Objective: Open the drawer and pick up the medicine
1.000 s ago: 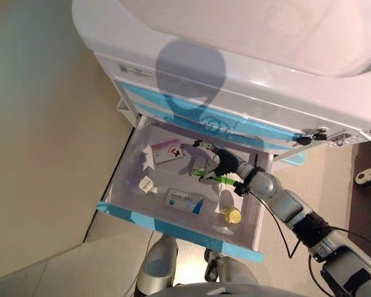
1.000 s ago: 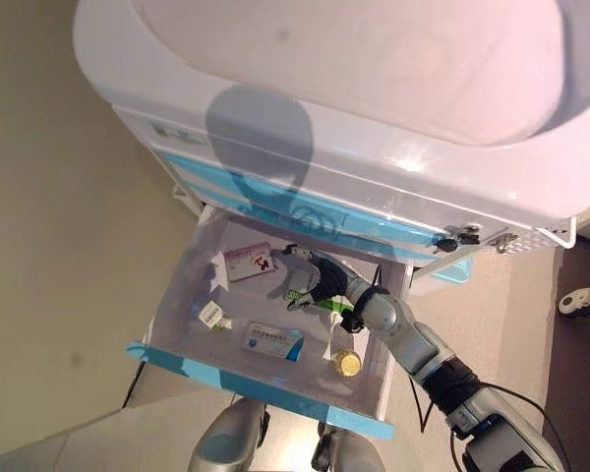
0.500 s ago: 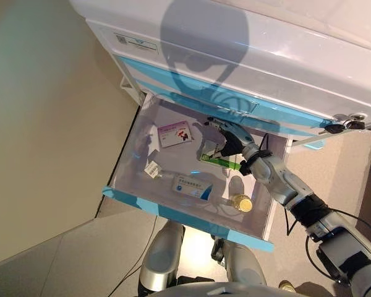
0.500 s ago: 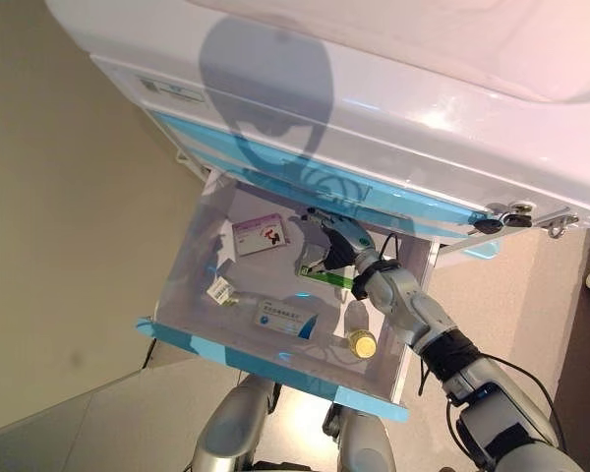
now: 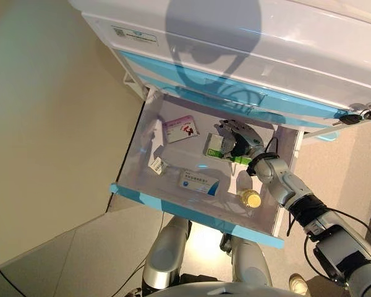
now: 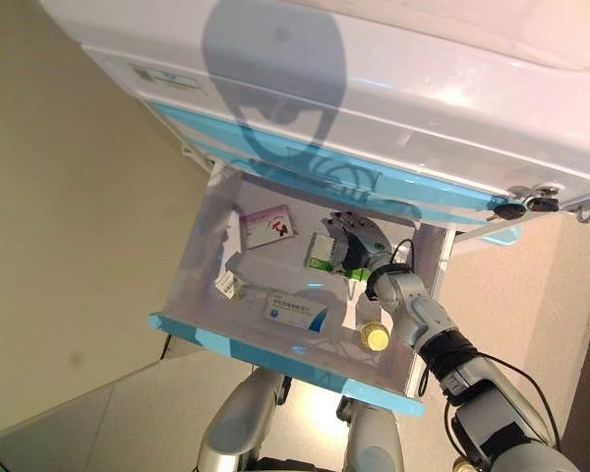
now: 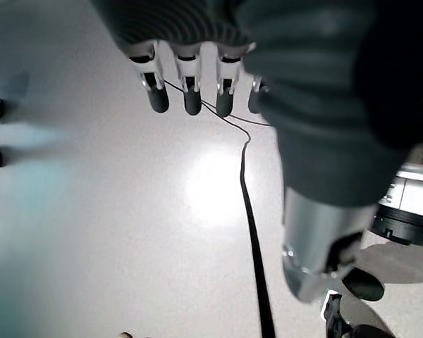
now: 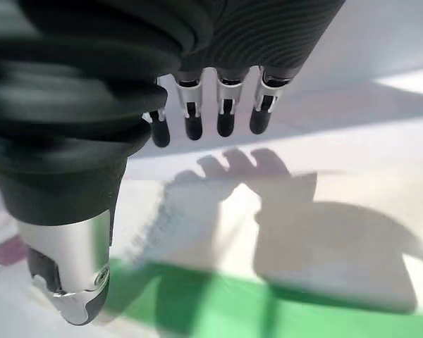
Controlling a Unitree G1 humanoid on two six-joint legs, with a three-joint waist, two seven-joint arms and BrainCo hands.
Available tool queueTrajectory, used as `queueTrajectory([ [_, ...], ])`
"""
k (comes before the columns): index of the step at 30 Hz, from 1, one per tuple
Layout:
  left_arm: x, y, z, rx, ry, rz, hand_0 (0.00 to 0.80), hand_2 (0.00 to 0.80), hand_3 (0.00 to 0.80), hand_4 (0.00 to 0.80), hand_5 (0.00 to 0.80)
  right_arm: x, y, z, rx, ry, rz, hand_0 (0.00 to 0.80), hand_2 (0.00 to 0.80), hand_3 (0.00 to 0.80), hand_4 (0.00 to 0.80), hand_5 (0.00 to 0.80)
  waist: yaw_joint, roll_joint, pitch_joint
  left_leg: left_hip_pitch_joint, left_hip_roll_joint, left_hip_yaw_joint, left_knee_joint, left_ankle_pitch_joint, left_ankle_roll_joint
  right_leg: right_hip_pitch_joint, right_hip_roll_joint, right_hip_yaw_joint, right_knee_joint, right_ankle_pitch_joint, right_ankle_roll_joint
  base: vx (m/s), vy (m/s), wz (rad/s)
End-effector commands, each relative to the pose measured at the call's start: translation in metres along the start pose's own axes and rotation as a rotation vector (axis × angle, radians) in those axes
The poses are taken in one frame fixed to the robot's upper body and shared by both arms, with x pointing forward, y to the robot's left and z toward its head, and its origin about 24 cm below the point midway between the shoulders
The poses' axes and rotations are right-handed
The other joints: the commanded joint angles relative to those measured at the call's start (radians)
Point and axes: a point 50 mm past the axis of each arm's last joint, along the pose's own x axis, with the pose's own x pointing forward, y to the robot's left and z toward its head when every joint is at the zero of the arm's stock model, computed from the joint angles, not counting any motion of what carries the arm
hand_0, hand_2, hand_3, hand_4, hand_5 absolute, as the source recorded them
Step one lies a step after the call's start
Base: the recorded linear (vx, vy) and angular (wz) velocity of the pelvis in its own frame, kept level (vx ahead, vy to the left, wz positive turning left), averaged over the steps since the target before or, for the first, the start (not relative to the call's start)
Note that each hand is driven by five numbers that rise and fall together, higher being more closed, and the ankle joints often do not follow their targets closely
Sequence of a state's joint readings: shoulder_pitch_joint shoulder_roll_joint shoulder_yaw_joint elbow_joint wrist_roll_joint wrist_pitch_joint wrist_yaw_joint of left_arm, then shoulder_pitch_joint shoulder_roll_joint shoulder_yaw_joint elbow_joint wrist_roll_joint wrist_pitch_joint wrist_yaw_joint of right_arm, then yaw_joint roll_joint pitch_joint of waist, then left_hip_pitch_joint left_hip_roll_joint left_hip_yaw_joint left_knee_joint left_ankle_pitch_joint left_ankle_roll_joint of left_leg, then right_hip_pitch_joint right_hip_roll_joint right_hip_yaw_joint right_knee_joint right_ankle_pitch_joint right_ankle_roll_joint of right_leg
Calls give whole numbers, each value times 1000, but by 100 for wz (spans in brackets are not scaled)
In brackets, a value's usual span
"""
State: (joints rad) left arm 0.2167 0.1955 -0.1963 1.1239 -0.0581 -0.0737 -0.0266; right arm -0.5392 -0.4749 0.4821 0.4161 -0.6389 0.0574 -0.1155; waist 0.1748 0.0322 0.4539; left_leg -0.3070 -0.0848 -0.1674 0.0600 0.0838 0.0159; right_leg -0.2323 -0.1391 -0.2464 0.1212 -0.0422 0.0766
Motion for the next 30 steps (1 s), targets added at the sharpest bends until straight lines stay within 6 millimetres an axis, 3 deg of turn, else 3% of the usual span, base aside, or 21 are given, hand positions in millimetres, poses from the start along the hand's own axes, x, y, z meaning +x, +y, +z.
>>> queueTrajectory([
  [1, -5, -7, -26, -14, 108, -19, 0, 0, 0, 0, 0, -1, -4, 16, -4, -62, -26, 0, 0, 0, 0, 0, -21, -7, -34, -3, -41, 5, 37, -58, 21, -55, -38, 42, 32, 84, 31, -1, 7, -7],
  [16, 0, 3, -12, -21, 89, 22, 0, 0, 0, 0, 0, -3, -4, 25, 48, -71, -26, 0, 0, 0, 0, 0, -49, -6, -19, -8, -34, 22, 18, -48, 20, -78, -37, 55, 31, 94, 31, -4, 5, -4],
  [30, 1, 3, -6, -2, 69, 34, 0, 0, 0, 0, 0, 9, 16, 13, -225, -2, 46, 0, 0, 0, 0, 0, -47, 8, -7, -23, -41, 26, 10, -46, 23, -98, -40, 62, 36, 99, 34, 3, 1, -1],
])
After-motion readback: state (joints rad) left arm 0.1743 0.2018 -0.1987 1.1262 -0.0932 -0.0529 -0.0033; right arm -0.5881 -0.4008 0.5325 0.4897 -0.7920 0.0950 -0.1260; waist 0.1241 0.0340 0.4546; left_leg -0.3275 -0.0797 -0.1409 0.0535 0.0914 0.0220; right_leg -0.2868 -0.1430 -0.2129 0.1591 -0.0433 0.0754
